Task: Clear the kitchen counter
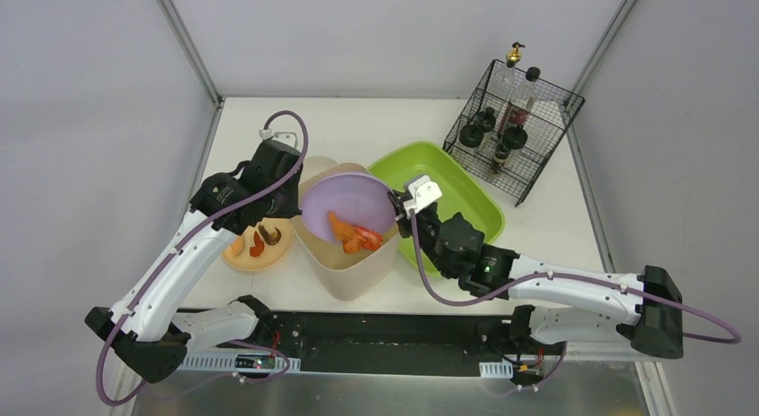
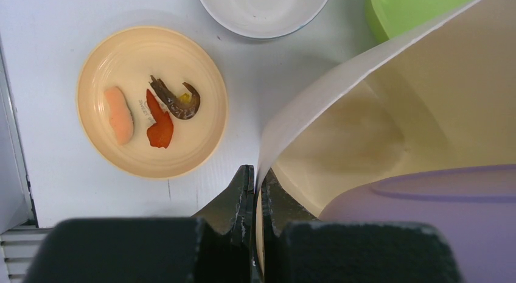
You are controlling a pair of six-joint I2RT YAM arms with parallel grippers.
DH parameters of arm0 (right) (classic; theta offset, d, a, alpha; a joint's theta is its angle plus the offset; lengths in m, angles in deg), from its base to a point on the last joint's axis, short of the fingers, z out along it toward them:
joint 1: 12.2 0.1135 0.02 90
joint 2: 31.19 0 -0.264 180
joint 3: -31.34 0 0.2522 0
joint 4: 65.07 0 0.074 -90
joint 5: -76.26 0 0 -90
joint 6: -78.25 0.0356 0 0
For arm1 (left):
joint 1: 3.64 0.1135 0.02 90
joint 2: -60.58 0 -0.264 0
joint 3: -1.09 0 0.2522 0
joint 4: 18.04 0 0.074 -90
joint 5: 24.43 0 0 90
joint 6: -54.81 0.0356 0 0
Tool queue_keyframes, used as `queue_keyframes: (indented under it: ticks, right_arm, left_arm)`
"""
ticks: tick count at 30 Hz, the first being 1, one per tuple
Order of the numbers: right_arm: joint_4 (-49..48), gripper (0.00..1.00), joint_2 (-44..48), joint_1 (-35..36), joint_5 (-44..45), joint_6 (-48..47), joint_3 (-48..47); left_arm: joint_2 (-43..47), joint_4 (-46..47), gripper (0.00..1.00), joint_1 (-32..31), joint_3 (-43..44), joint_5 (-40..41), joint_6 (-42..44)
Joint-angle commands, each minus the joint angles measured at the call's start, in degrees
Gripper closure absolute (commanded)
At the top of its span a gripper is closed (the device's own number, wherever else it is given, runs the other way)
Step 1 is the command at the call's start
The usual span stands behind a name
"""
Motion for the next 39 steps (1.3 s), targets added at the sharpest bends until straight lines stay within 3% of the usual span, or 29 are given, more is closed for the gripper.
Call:
queue_keyframes:
  ticks: [1, 12, 17, 24, 30, 39]
  right_arm:
    - [-22.28, 1.0, 1.65, 1.23, 3.69, -9.66, 3.01]
    - [-47.05, 1.0, -3.11, 6.66, 7.24, -29.23, 6.53]
    - [-53.17, 1.0, -6.02, 8.15, 9.29, -36.03, 4.94]
    - [-49.31, 1.0, -2.24, 9.27, 11.43, -33.66, 3.69]
    - [-38.23, 1.0, 3.92, 9.64, 15.67, -26.93, -1.05]
    - [-34.29, 1.0, 2.7, 7.44, 29.14, -29.51, -9.84]
  left_arm:
    - [0.4, 0.63, 1.0, -0.12, -1.2, 4.04, -0.88]
    - [0.9, 1.24, 1.0, -0.12, -2.15, 4.08, -0.79]
    - [0.89, 1.31, 1.0, -0.12, -2.37, 4.24, -0.78]
    - [1.26, 1.51, 1.0, -0.12, -2.82, 4.68, -0.78]
    - [1.31, 1.52, 1.0, -0.12, -2.81, 4.5, -0.8]
    - [1.93, 1.49, 1.0, -0.12, -2.9, 5.27, -0.84]
